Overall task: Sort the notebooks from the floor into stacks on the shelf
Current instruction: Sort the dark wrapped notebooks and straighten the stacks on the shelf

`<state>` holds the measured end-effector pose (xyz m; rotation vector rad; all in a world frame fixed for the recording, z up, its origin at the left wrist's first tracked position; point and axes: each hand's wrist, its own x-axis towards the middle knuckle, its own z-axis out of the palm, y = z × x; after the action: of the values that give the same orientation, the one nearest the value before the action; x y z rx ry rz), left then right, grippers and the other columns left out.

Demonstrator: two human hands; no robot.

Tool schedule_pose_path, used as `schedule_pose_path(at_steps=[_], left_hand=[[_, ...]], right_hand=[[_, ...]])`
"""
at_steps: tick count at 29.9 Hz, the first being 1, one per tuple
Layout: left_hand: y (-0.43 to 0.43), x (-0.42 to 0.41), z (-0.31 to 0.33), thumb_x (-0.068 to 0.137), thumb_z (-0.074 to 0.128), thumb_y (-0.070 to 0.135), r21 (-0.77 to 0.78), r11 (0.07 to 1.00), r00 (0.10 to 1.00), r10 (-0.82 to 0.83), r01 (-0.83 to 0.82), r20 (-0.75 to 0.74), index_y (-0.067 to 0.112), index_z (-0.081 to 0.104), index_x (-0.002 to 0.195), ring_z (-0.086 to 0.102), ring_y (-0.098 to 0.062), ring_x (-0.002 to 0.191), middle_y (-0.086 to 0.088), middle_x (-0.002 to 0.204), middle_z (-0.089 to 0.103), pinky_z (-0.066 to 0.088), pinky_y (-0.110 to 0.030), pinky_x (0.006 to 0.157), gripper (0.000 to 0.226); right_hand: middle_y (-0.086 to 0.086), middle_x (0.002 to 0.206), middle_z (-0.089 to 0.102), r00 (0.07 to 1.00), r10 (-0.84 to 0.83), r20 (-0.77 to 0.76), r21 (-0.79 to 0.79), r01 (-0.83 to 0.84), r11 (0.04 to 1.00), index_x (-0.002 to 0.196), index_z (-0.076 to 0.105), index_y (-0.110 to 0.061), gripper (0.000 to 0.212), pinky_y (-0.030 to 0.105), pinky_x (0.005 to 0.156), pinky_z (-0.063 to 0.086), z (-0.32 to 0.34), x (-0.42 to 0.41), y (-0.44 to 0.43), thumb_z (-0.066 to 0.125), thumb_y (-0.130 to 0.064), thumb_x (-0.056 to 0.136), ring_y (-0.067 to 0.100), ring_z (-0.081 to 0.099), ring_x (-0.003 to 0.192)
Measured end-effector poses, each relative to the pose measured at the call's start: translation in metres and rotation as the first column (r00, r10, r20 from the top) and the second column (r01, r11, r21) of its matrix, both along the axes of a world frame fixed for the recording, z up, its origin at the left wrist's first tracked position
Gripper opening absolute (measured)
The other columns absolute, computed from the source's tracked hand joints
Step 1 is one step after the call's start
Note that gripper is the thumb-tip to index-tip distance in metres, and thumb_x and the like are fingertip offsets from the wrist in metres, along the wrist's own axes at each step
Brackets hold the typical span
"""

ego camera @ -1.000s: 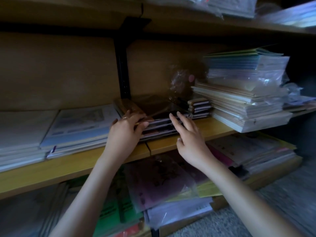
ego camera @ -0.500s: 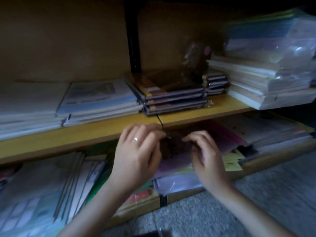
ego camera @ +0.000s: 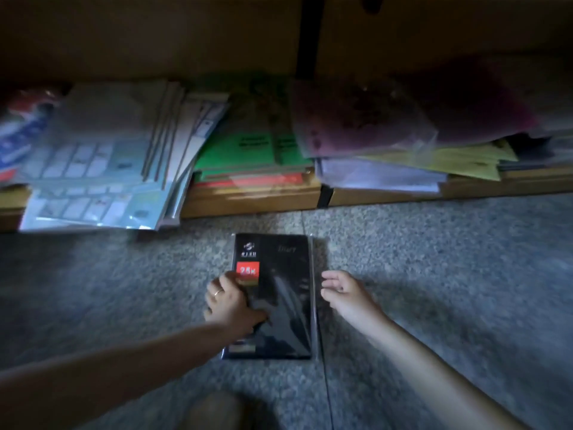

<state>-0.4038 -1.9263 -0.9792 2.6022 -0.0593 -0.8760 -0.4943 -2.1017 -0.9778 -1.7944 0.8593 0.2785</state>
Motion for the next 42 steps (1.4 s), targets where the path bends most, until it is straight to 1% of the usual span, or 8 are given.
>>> schedule_pose_path(at_steps=[15, 20, 24, 27, 31, 35, 39, 42], left_hand=[[-0.009, -0.013, 0.007, 0.066, 0.08, 0.016, -0.004, 0.987, 0.983, 0.157, -0.159, -0.095, 0.002, 0.021, 0.135, 0.025, -0.036, 0.129, -0.019, 0.134, 0.025, 0.028, -0.041, 0.107, 0.092], [-0.001, -0.01, 0.008, 0.064, 0.082, 0.011, -0.243, 0.953, 0.983, 0.186, -0.18, -0.002, 0.003, 0.04, 0.124, 0.039, -0.035, 0.119, -0.015, 0.119, 0.041, 0.036, -0.032, 0.093, 0.073], [-0.007, -0.012, 0.034, 0.081, 0.063, -0.007, -0.677, 0.734, 0.997, 0.017, -0.061, -0.071, 0.017, 0.041, 0.115, 0.062, -0.014, 0.096, 0.001, 0.097, 0.059, 0.048, -0.013, 0.067, 0.047], [-0.022, -0.013, 0.062, 0.089, 0.05, -0.009, -0.796, 0.581, 0.977, -0.205, 0.169, 0.058, 0.018, 0.034, 0.129, 0.055, 0.011, 0.098, 0.012, 0.109, 0.058, 0.04, -0.005, 0.082, 0.05], [-0.045, -0.006, 0.094, 0.092, 0.05, 0.002, -0.847, 0.409, 0.929, -0.287, 0.339, 0.234, 0.017, 0.029, 0.139, 0.05, 0.0, 0.118, 0.022, 0.12, 0.055, 0.036, -0.018, 0.103, 0.054], [-0.079, 0.003, 0.145, 0.09, 0.05, 0.007, -0.891, 0.227, 0.909, -0.24, 0.394, 0.341, 0.02, 0.028, 0.139, 0.048, 0.003, 0.119, 0.025, 0.123, 0.054, 0.036, -0.014, 0.1, 0.055], [-0.111, 0.009, 0.198, 0.09, 0.05, 0.007, -0.912, 0.039, 0.902, -0.173, 0.408, 0.396, 0.021, 0.032, 0.136, 0.052, -0.008, 0.118, 0.009, 0.124, 0.055, 0.041, -0.027, 0.103, 0.051], [-0.131, 0.017, 0.239, 0.088, 0.051, 0.008, -0.91, -0.037, 0.904, -0.098, 0.414, 0.415, 0.026, 0.04, 0.128, 0.056, -0.009, 0.111, 0.005, 0.117, 0.059, 0.044, -0.032, 0.1, 0.046]], right_hand=[[-0.01, 0.088, 0.059, 1.0, 0.016, 0.013, 0.19, -0.018, 0.982, 0.115, 0.057, -0.009, 0.034, 0.008, 0.067, 0.044, -0.001, -0.016, 0.033, 0.054, 0.007, 0.084, 0.007, 0.058, 0.08], [-0.011, 0.087, 0.055, 0.996, -0.073, 0.041, 0.257, 0.06, 0.965, 0.108, 0.051, -0.016, 0.033, 0.001, 0.062, 0.041, -0.005, -0.022, 0.029, 0.056, 0.008, 0.085, 0.002, 0.055, 0.08], [0.001, 0.097, 0.06, 0.973, -0.211, 0.09, 0.318, 0.173, 0.932, 0.109, 0.05, -0.011, 0.034, 0.006, 0.068, 0.045, -0.01, -0.03, 0.029, 0.057, 0.01, 0.083, 0.016, 0.055, 0.095], [0.003, 0.112, 0.056, 0.922, -0.34, 0.185, 0.403, 0.244, 0.882, 0.119, 0.038, -0.019, 0.044, 0.016, 0.08, 0.048, 0.004, -0.032, 0.026, 0.053, 0.008, 0.087, 0.015, 0.054, 0.104], [-0.003, 0.108, 0.061, 0.783, -0.459, 0.42, 0.407, 0.29, 0.866, 0.12, 0.036, -0.021, 0.041, 0.017, 0.073, 0.052, 0.044, -0.037, 0.003, 0.047, 0.006, 0.09, -0.001, 0.064, 0.091], [-0.028, 0.123, 0.055, 0.653, -0.38, 0.656, 0.138, 0.391, 0.91, 0.127, 0.04, -0.044, 0.037, 0.012, 0.08, 0.048, 0.1, -0.042, -0.026, 0.049, -0.047, 0.091, -0.005, 0.058, 0.105], [-0.002, 0.051, 0.048, 0.584, -0.362, 0.727, 0.089, 0.442, 0.892, 0.124, 0.045, -0.051, 0.054, 0.023, 0.032, 0.035, 0.156, -0.042, -0.054, 0.054, -0.072, 0.074, 0.019, 0.044, 0.035], [-0.001, 0.047, 0.048, 0.437, -0.388, 0.812, 0.198, 0.418, 0.886, 0.107, 0.061, -0.042, 0.037, 0.013, 0.032, 0.028, 0.195, -0.03, -0.073, 0.067, -0.053, 0.072, 0.01, 0.036, 0.03]])
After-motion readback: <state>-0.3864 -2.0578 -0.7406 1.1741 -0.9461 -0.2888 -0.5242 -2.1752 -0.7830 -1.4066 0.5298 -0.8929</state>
